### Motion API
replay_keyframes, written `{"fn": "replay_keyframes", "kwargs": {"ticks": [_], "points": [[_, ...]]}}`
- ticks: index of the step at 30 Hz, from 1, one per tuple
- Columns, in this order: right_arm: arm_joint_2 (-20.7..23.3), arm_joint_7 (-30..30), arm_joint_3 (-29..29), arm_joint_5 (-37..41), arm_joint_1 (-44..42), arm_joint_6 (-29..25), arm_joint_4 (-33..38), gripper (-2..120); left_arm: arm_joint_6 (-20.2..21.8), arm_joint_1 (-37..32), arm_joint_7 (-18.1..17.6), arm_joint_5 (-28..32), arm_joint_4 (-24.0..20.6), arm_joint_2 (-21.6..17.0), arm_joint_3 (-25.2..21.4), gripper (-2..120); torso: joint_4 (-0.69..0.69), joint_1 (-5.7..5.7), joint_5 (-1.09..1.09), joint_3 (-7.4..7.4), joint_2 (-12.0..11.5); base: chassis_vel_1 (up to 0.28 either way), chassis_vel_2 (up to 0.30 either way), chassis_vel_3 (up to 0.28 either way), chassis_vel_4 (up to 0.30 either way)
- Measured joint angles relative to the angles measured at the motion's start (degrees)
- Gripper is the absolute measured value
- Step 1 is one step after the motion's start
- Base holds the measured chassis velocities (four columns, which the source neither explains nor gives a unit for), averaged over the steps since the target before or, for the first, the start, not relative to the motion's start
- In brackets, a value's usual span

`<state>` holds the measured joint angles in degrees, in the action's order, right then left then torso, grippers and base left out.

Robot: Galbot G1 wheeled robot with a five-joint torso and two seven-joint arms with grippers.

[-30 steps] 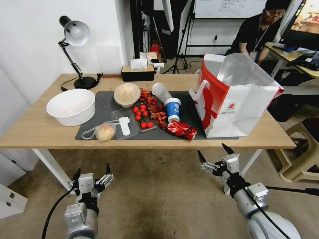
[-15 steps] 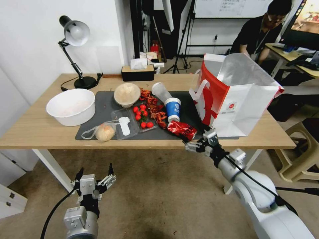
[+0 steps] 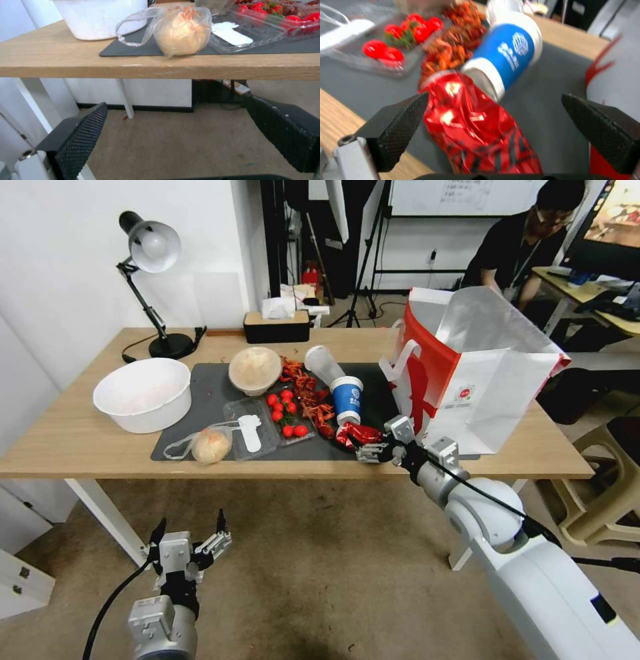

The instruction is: Pick up the trash from the table and place it into the takeout bag.

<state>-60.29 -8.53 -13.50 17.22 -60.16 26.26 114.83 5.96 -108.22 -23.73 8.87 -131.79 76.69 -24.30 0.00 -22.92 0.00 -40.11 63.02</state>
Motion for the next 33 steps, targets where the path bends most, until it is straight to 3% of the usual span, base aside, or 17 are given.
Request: {"fn": "replay_keyframes", "kwargs": {"ticks": [2, 6, 23, 33], "points": [[0.72, 2.39, 1.18, 0.66, 1.78, 5.1, -0.23, 100, -0.33, -0.15, 0.01, -0.3, 0.03, 0.19, 0.0, 100, 0.0, 0.0, 0.0, 0.0, 0.0, 0.0, 0.0, 0.0, 0.0], [0.66, 5.69, 1.81, 2.98, 2.33, 9.21, -0.15, 100, -0.53, -0.16, -0.11, -0.41, 0.16, 0.31, 0.0, 100, 0.0, 0.0, 0.0, 0.0, 0.0, 0.0, 0.0, 0.0, 0.0], [-0.48, 7.38, 2.09, 3.0, 1.38, 13.58, 0.05, 100, -3.1, 0.23, -1.17, -2.09, 1.27, 0.25, -0.33, 100, 0.0, 0.0, 0.0, 0.01, 0.0, 0.0, 0.0, 0.0, 0.0], [-0.68, 7.58, 1.83, 3.56, 0.72, 13.96, -0.02, 64, -4.21, 0.6, -1.92, -2.42, 1.82, 0.14, -0.39, 100, 0.0, 0.0, 0.0, 0.01, 0.0, 0.0, 0.0, 0.0, 0.0]]}}
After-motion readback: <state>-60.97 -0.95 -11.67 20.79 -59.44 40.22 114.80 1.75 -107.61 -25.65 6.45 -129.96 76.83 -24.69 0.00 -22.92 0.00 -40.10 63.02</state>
